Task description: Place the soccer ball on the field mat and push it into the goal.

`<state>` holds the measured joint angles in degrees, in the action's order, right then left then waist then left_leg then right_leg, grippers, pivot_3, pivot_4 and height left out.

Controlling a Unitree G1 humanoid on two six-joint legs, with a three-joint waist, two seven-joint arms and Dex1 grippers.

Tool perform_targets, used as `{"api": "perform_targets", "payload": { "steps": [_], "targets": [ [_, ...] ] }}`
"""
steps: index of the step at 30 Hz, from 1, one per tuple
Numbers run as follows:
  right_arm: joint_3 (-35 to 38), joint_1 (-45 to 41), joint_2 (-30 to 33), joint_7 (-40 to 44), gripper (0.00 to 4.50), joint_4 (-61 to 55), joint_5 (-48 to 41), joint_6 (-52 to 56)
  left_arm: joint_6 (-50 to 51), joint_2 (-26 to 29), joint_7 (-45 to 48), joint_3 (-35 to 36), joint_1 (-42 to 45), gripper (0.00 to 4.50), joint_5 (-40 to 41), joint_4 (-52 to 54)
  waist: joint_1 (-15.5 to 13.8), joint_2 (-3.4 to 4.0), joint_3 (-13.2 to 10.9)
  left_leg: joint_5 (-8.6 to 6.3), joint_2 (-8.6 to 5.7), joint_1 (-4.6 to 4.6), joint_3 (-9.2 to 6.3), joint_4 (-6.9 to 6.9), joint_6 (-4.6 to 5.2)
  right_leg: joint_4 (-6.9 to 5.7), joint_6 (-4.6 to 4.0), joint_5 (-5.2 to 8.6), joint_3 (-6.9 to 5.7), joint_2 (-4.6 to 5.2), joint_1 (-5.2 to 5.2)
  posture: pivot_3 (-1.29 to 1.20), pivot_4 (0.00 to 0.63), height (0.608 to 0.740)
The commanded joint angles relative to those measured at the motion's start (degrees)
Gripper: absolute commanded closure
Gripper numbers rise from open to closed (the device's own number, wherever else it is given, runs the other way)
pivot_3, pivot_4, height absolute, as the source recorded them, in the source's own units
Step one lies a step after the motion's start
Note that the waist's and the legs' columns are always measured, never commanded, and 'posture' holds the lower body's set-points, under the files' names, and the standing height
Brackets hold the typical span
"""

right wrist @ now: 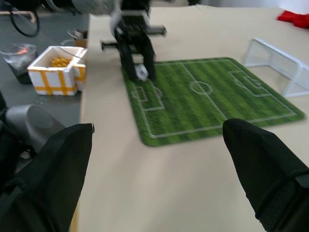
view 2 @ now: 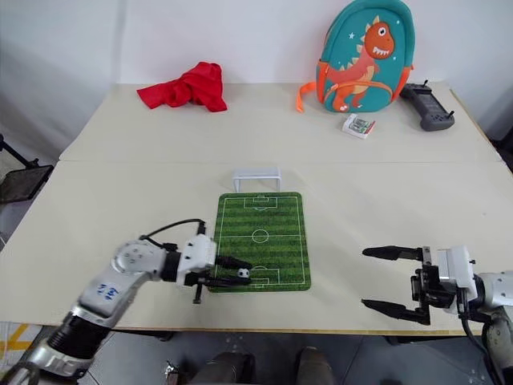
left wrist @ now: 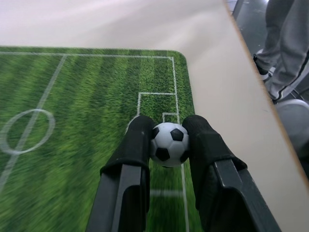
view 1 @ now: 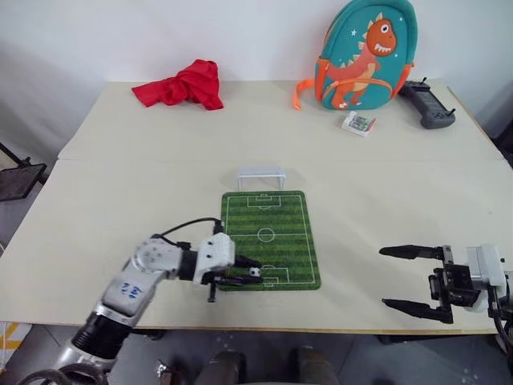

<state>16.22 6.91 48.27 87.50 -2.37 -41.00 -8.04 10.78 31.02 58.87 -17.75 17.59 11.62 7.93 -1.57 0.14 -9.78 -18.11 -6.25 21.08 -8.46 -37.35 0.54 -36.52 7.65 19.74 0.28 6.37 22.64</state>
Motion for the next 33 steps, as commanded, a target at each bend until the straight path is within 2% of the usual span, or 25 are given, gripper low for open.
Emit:
{"api": "perform_targets", "payload": {
  "steps": [1,7,15,17,22,29,33],
  "targets": [
    [1.48,1.34,-1.17,-0.58,0.00,-3.89,-0.66,0.67,-1.30,-1.45,-1.46,-1.45,1.15,3.63,-2.42,0.64,-0.02,0.00,0.00,0.00,-0.01,0.01,0.00,-0.02,0.00,0.00,0.01,-0.01,0.01,0.00,-0.01,0.00,0.150,0.740],
    [1.39,2.12,-2.90,-3.13,0.00,-6.70,-0.10,1.45,-1.77,-3.50,-3.55,-1.88,1.68,3.63,-4.73,-0.06,0.00,0.00,0.00,0.00,-0.02,0.00,0.00,-0.07,0.01,-0.01,0.03,-0.01,0.01,0.00,-0.02,0.00,0.150,0.740],
    [1.01,2.54,-4.03,-5.73,0.00,-9.34,0.45,2.81,-1.87,-3.20,-2.90,-1.97,1.39,3.63,-5.43,0.03,-0.04,0.00,0.00,0.00,-0.02,0.00,0.00,-0.08,0.01,-0.01,0.03,-0.02,0.01,0.00,-0.02,0.00,0.150,0.740],
    [0.51,2.17,-4.40,-6.53,0.00,-9.89,0.75,3.13,-1.92,-3.37,-2.44,-2.16,1.48,2.89,-5.22,-0.10,-0.04,0.00,0.00,0.00,-0.02,0.00,0.00,-0.08,0.01,-0.01,0.03,-0.02,0.01,0.00,-0.02,0.00,0.150,0.740],
    [0.67,2.18,-4.74,-6.68,0.00,-10.06,0.94,3.39,-4.19,-3.57,-3.10,-2.38,1.90,1.51,-6.64,-0.88,-0.04,0.00,0.00,0.00,-0.02,0.00,-0.01,-0.08,0.01,-0.02,0.03,-0.02,0.01,0.00,-0.02,0.00,0.150,0.740],
    [0.46,2.41,-5.08,-6.44,0.00,-9.79,1.05,3.38,-3.79,-4.91,-3.44,-0.97,1.82,1.51,-4.62,-0.34,-0.05,0.00,0.00,0.00,-0.02,0.00,-0.01,-0.08,0.01,-0.02,0.03,-0.02,0.00,0.00,-0.02,0.00,0.150,0.740],
    [0.47,2.65,-5.32,-6.04,0.00,-9.55,1.14,3.28,-3.38,-6.12,-4.46,2.40,2.53,1.51,-1.59,0.99,-0.04,-0.01,0.00,0.00,-0.02,0.00,-0.01,-0.10,0.01,-0.03,0.03,-0.02,0.00,0.00,-0.02,0.00,0.150,0.740]
  ]
}}
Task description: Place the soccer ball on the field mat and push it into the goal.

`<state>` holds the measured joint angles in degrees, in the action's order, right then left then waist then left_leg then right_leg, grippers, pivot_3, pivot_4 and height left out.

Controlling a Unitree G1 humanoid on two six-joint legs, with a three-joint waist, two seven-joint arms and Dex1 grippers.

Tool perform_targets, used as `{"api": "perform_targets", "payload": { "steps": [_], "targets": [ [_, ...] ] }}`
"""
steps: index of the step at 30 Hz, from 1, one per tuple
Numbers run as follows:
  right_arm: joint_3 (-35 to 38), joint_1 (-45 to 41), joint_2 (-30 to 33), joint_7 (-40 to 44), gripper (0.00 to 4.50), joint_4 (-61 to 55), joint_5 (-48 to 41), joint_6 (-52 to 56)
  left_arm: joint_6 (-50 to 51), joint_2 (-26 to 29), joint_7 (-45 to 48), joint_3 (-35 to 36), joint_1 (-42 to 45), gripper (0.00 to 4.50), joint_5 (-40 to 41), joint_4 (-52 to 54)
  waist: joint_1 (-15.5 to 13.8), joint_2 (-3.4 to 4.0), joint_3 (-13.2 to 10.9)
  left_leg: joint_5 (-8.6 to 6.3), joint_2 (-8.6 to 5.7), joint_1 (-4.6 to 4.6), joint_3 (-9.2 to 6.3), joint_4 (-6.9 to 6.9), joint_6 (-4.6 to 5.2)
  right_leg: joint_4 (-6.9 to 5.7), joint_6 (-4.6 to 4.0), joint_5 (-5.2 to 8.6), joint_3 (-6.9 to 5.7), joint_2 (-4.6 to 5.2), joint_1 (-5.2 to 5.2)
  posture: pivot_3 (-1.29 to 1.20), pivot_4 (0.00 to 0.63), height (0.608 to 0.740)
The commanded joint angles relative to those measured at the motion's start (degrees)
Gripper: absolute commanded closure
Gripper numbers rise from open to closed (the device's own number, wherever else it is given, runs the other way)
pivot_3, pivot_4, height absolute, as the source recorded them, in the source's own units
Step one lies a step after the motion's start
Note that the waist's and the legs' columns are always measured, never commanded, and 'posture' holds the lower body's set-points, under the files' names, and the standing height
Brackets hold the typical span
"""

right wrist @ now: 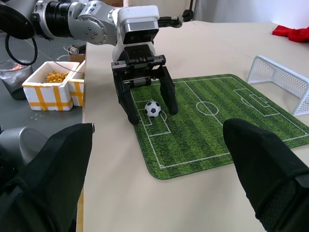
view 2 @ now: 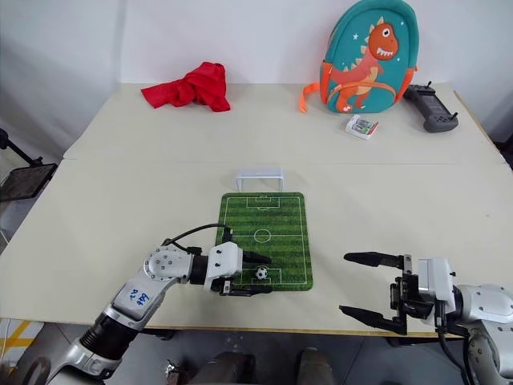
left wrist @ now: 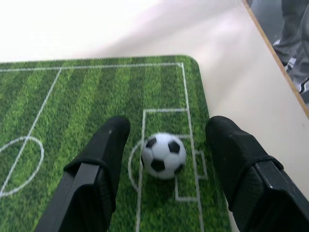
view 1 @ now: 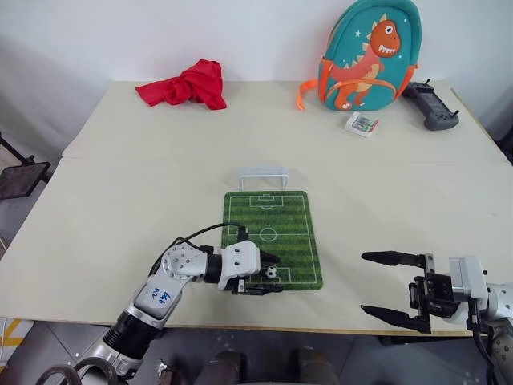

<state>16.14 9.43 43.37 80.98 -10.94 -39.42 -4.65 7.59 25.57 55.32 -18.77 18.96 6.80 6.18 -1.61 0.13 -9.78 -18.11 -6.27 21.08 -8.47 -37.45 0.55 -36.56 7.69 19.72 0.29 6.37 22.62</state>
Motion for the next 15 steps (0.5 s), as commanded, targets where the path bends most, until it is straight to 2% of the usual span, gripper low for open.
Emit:
{"api": "perform_targets", "payload": {
  "steps": [1,6,10,13,15],
  "targets": [
    [0.56,0.15,-0.44,0.58,0.00,-0.90,-0.43,-0.15,0.04,-0.76,-0.61,4.48,1.13,1.51,4.69,3.31,0.00,0.00,0.00,0.00,0.00,0.00,0.00,-0.01,0.00,-0.01,0.00,0.00,-0.01,0.00,0.00,0.00,0.150,0.740],
    [0.69,-0.81,-0.67,1.33,0.00,0.60,-0.40,-0.54,1.81,3.63,4.60,12.71,-3.28,1.51,15.84,10.10,0.37,-0.01,-0.01,0.00,0.03,-0.03,0.01,0.03,0.00,-0.01,0.00,0.00,0.02,0.00,0.01,0.00,0.150,0.740],
    [1.19,-3.37,-1.84,1.24,0.00,3.25,0.25,-2.52,2.91,7.57,6.71,14.43,-7.24,1.51,17.84,12.61,0.22,-0.01,-0.01,0.00,0.04,-0.06,0.00,0.04,0.00,-0.01,-0.01,0.00,0.02,0.00,-0.01,0.00,0.150,0.740],
    [1.31,-5.16,-2.52,1.62,0.00,5.25,0.77,-4.02,4.71,9.88,8.21,13.54,-10.02,2.12,18.79,14.46,0.00,-0.02,-0.01,0.00,0.00,-0.04,-0.02,-0.01,0.00,0.02,-0.01,0.00,0.02,0.01,-0.05,0.00,0.150,0.740],
    [1.47,-5.95,-2.49,2.47,0.00,7.33,1.35,-5.21,5.75,10.11,8.38,10.96,-11.87,2.72,18.05,15.30,-0.13,-0.02,-0.01,0.00,-0.01,-0.04,-0.04,-0.01,0.01,0.03,0.00,0.00,0.01,0.03,-0.06,0.00,0.150,0.740]
  ]
}}
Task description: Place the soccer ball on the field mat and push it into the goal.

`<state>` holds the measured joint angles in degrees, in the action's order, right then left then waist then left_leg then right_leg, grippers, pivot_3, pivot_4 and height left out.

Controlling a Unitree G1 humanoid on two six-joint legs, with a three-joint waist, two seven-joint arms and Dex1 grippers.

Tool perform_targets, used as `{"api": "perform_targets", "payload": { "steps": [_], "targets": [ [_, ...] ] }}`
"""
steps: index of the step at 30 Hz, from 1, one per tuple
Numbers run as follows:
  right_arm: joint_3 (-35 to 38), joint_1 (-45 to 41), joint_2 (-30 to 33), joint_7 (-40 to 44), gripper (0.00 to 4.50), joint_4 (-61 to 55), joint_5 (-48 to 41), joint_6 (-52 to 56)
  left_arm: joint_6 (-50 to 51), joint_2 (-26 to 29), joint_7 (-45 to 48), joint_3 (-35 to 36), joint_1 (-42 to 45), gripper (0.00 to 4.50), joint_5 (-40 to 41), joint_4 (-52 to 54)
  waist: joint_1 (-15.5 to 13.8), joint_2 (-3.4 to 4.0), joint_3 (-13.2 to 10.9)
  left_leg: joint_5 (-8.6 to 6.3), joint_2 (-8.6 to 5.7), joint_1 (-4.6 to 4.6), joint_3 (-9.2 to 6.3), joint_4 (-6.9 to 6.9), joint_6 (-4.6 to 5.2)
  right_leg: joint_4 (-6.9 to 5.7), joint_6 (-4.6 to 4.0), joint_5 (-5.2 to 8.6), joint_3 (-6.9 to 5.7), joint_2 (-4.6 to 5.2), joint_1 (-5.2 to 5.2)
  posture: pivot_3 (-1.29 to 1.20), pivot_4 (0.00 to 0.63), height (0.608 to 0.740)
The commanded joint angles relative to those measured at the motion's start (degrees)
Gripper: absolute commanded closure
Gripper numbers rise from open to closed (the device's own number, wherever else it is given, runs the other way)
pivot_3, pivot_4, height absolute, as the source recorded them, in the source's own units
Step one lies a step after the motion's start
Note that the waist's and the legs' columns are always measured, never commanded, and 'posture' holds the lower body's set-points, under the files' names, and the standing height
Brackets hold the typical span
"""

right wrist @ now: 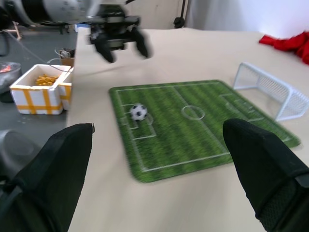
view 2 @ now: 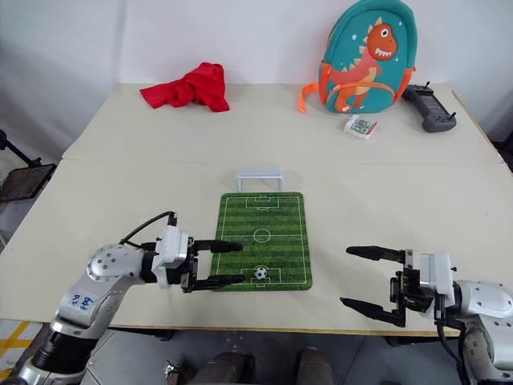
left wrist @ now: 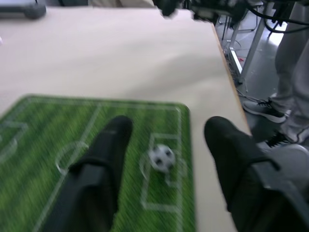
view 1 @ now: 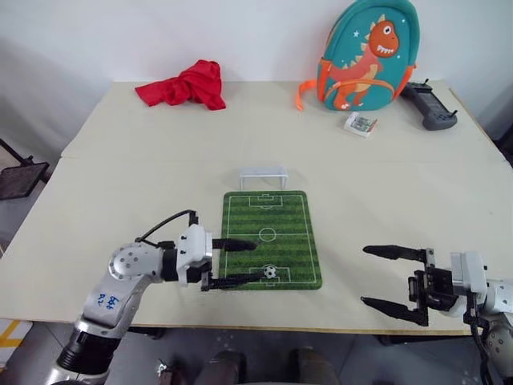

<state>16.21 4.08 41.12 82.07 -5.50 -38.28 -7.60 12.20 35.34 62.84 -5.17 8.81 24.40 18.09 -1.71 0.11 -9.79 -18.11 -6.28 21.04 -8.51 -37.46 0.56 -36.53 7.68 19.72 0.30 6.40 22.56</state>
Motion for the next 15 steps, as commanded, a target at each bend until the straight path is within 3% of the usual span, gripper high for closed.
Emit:
{"api": "perform_targets", "payload": {
  "steps": [1,6,15],
  "targets": [
    [1.64,-0.80,-0.04,1.88,0.00,3.16,0.70,-3.03,2.02,-0.49,0.34,-4.68,-2.67,3.04,-0.13,3.23,-0.03,0.00,0.00,0.00,0.00,0.01,-0.02,0.00,0.00,0.00,0.00,0.00,-0.01,0.00,0.00,0.00,0.150,0.740],
    [2.05,-0.64,0.63,2.25,0.00,4.52,1.43,-3.75,0.30,-2.94,-1.28,-10.04,-3.12,4.44,-4.65,0.48,0.12,0.01,0.00,-0.02,0.02,0.01,0.00,0.03,0.04,0.02,0.00,0.00,-0.01,-0.02,0.01,0.00,0.150,0.740],
    [3.38,1.57,0.40,1.37,0.00,3.32,1.44,-3.87,2.19,-9.08,-8.23,-12.75,0.78,4.44,-8.97,-3.35,0.11,0.03,0.01,-0.02,0.01,-0.02,0.03,0.01,0.04,0.00,0.01,0.00,0.00,-0.04,0.00,0.00,0.150,0.740]
  ]
}}
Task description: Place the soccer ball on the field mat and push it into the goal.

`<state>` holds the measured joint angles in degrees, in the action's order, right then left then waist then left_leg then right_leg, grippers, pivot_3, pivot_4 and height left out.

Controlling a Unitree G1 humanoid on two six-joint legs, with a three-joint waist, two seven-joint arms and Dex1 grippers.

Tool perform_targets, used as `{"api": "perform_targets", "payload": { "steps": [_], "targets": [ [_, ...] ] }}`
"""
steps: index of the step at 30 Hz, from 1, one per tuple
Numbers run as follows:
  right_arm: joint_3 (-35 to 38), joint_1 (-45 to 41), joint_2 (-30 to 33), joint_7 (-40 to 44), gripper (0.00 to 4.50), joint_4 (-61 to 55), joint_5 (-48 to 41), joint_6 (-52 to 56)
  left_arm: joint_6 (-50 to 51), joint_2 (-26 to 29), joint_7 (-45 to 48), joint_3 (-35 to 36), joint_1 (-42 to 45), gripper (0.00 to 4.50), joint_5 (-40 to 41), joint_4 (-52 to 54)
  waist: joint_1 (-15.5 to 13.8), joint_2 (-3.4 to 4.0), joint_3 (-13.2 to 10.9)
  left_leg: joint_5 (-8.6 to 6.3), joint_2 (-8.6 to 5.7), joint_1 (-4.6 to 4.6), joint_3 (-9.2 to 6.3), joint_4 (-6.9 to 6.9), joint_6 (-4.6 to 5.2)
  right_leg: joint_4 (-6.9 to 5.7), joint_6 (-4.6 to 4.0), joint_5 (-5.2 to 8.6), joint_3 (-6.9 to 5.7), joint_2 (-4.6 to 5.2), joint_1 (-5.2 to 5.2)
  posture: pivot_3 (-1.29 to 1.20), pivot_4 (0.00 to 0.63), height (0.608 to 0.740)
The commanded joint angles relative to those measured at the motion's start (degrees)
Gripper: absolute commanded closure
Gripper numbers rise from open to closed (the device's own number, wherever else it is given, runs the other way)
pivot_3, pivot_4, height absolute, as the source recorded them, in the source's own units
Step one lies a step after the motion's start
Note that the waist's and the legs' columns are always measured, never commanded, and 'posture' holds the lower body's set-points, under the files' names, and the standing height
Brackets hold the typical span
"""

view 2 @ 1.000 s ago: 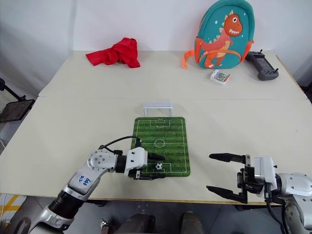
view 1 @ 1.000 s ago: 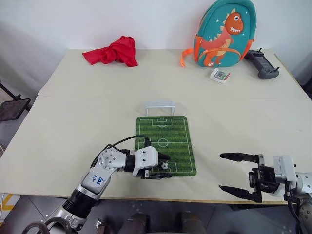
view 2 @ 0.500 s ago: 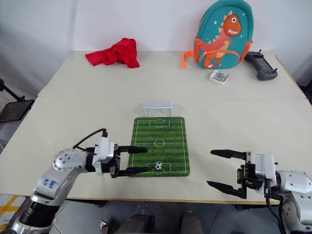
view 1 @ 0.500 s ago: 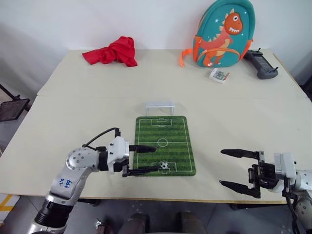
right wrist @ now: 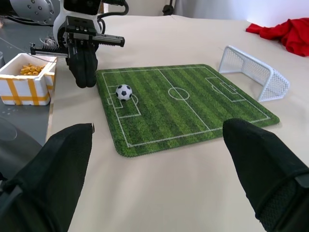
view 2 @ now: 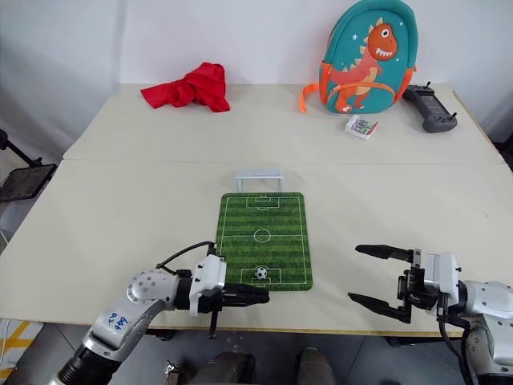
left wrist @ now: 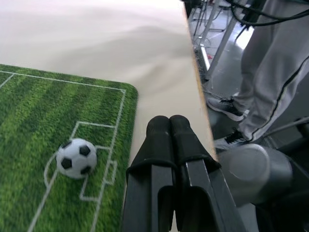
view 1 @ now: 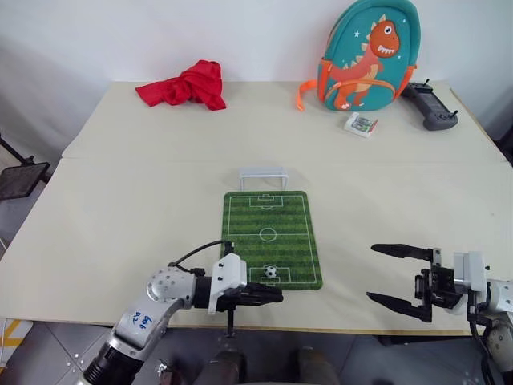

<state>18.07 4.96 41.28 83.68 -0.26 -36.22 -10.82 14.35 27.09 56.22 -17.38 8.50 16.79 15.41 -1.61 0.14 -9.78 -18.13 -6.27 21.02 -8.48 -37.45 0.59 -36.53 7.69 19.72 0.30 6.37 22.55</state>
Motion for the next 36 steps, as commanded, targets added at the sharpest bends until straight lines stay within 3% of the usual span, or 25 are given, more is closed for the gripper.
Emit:
{"api": "perform_targets", "payload": {
  "steps": [1,11,19,28,36],
  "targets": [
    [1.50,0.84,0.09,-0.41,0.00,-2.16,-0.58,-0.67,0.06,-1.13,-1.96,-0.70,1.65,4.44,-1.80,-1.24,0.02,0.00,0.00,0.00,0.00,-0.01,0.00,0.00,0.00,-0.01,0.00,0.00,0.00,-0.01,0.00,0.00,0.150,0.740],
    [0.89,0.39,-2.28,-2.77,0.00,-2.73,-0.31,-1.44,-3.12,-6.40,-10.44,0.35,11.23,4.44,-8.79,-14.55,-0.04,0.00,0.00,0.00,-0.02,0.01,0.01,-0.07,0.00,-0.04,0.01,0.00,-0.01,-0.02,0.01,0.00,0.150,0.740],
    [2.59,-4.41,-9.41,-14.67,0.00,-2.75,-1.63,0.58,-12.41,-10.56,-12.49,8.75,21.65,4.44,-5.89,-23.10,0.24,-0.05,-0.03,0.00,-0.06,0.10,0.03,-0.30,0.00,-0.18,0.11,-0.06,-0.02,-0.03,0.06,0.00,0.150,0.740],
    [2.74,-7.33,-11.42,-15.49,0.00,4.47,0.78,-5.78,-12.91,2.90,-1.62,20.81,17.95,4.44,3.60,-19.63,0.43,-0.05,-0.03,-0.01,-0.04,0.09,0.09,-0.27,-0.02,-0.37,0.11,-0.06,0.05,-0.03,0.20,0.00,0.150,0.740],
    [3.60,-10.94,-11.50,-14.83,0.00,11.92,1.55,-10.35,-8.86,9.85,-5.34,31.30,6.97,4.44,5.96,-13.22,0.30,-0.04,-0.03,-0.02,-0.02,0.08,0.03,-0.22,-0.01,-0.36,0.10,-0.05,0.09,-0.02,0.18,0.00,0.150,0.740]
  ]
}}
